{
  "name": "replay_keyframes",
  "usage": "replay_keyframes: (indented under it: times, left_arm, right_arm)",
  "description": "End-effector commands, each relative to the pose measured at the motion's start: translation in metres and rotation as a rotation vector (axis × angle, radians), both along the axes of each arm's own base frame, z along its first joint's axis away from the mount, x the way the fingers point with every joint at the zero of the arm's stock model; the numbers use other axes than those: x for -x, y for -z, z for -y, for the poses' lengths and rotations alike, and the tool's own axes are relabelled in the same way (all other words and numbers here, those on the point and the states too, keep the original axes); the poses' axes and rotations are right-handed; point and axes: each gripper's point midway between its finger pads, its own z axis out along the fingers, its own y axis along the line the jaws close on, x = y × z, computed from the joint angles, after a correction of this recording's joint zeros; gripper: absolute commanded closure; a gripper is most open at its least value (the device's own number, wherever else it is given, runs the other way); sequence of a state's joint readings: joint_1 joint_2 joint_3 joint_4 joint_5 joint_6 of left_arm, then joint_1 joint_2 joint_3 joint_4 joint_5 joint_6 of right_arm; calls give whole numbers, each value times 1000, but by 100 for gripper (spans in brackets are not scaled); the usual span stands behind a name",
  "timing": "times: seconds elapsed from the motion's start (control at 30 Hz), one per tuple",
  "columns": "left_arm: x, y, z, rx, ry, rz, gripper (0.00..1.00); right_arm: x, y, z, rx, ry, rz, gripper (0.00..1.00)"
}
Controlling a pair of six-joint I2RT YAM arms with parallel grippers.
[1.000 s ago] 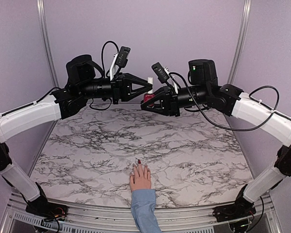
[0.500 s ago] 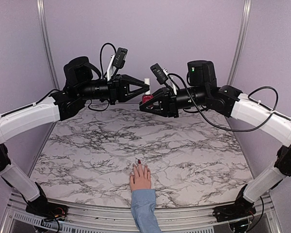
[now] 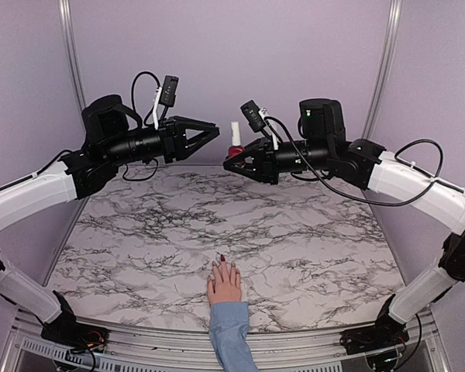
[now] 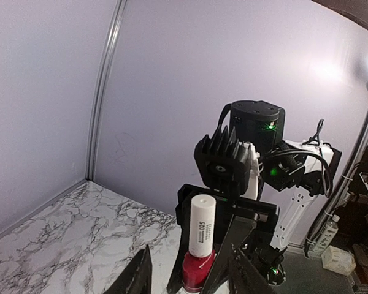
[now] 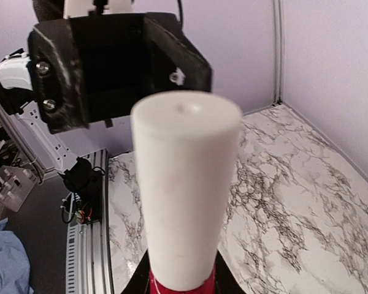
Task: Paint the nails
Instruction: Screw the nail polish bottle cap onto the nail polish bottle.
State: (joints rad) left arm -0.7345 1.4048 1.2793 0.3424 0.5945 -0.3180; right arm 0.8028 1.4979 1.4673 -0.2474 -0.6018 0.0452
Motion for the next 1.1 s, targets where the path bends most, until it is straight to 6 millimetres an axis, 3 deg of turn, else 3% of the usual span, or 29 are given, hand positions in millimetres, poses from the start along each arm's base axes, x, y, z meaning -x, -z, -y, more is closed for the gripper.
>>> replay_keyframes:
  times: [0.0, 0.17, 0.5, 1.07]
  left_arm:
    - [-9, -12, -11, 38, -147, -4, 58]
    - [-26, 1, -5, 32, -270, -75, 57]
    - [-39, 27, 25, -56, -379, -122, 57]
    - [-58, 35, 48, -55, -406, -174, 64]
  right_arm:
    - [-43, -11, 20, 30, 279, 36, 100]
    - [-61, -4, 30, 71, 405, 34, 100]
    - [-71, 5, 28, 123, 487, 39, 100]
    - [-64, 15, 14, 147, 429, 34, 100]
